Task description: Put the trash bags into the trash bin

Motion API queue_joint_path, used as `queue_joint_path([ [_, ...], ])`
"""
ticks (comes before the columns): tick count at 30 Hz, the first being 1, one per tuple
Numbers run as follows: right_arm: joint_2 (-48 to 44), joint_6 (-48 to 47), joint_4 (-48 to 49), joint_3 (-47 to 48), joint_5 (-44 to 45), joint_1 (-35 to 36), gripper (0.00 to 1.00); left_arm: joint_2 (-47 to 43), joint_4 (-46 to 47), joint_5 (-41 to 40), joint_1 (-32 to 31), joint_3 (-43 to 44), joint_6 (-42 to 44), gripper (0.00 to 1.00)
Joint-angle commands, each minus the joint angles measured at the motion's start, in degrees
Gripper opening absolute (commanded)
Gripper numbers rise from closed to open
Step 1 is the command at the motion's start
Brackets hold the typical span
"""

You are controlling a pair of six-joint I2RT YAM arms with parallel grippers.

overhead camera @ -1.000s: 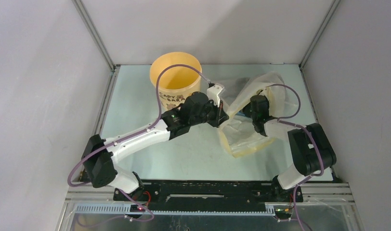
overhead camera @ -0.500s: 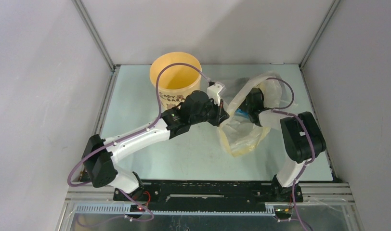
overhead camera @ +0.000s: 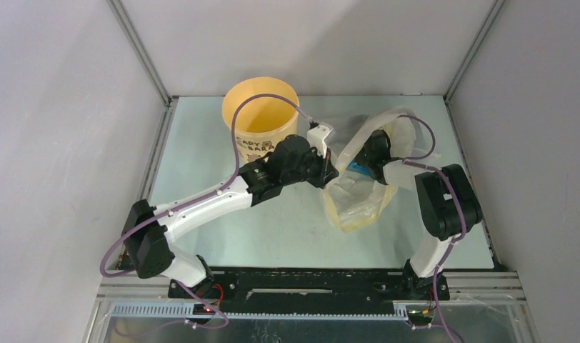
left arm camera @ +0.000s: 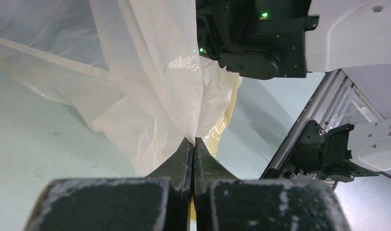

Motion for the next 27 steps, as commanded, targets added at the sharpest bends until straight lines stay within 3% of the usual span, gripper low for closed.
queue_joint_path([
  [1, -5.36, -2.18, -3.73, 1.92, 1.88, 1.75, 0.0, 0.35, -2.26, -3.28, 0.24, 3.02, 1.42, 0.0],
  [5, -14.0, -6.77, -7.15, -0.84, 5.63, 8.0, 0.0, 2.13, -7.07, -6.51, 1.83, 5.83, 0.13, 0.0],
  [12, -32.29, -12.41, -2.06, -14.91, 10.11, 21.66, 0.0, 1.38, -7.53, -4.98, 7.13, 6.41, -1.78, 0.0],
  [16, -41.5, -16.41, -2.62, -18.19, 10.6, 27.17, 0.0, 2.12, -8.04, -4.97, 7.85, 7.97, -1.27, 0.0],
  [23, -61.45, -22.33, -7.41, -16.75, 4.47, 30.18, 0.0, 6.13, -8.0, -4.27, 7.9, 8.84, -1.26, 0.0],
  [27, -66.01, -23.09, -16.08, -8.4, 5.13, 30.17, 0.0, 9.59, -6.39, -2.42, 7.72, 8.71, -1.96, 0.0],
])
